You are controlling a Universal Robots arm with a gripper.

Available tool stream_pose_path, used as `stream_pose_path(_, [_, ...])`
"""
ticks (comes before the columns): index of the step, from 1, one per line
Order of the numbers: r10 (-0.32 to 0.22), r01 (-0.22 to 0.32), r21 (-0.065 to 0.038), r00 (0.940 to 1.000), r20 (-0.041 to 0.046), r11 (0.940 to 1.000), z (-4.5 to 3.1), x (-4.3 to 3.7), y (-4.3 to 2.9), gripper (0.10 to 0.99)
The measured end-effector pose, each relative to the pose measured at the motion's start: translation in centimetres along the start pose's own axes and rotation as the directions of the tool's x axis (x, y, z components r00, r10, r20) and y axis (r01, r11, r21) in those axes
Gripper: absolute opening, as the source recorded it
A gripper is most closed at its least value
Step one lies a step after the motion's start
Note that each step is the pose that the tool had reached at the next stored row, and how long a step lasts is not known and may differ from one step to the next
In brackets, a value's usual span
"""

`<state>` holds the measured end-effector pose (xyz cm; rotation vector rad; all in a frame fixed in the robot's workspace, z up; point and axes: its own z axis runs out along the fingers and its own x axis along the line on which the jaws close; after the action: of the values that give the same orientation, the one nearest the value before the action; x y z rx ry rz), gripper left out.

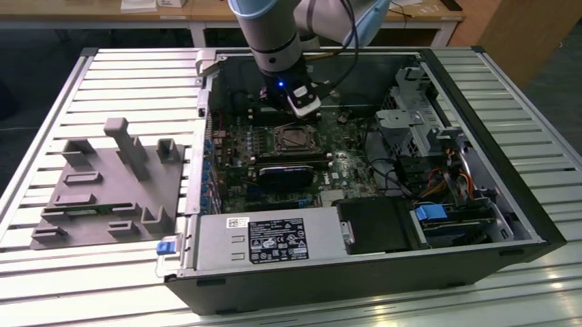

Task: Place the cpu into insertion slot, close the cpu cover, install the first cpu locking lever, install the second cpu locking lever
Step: 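Install the first cpu locking lever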

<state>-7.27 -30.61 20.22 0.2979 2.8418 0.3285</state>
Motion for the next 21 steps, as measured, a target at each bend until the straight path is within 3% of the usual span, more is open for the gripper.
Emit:
stream_pose_path(11, [0.022, -0.022, 0.027, 0.9997, 0.0116, 0.9994, 0.36, 0.20, 0.38, 0.102])
stream_pose_path(21, [0.052, -0.053, 0.041, 0.9984, 0.0216, 0.9978, 0.65, 0.29, 0.43, 0.102])
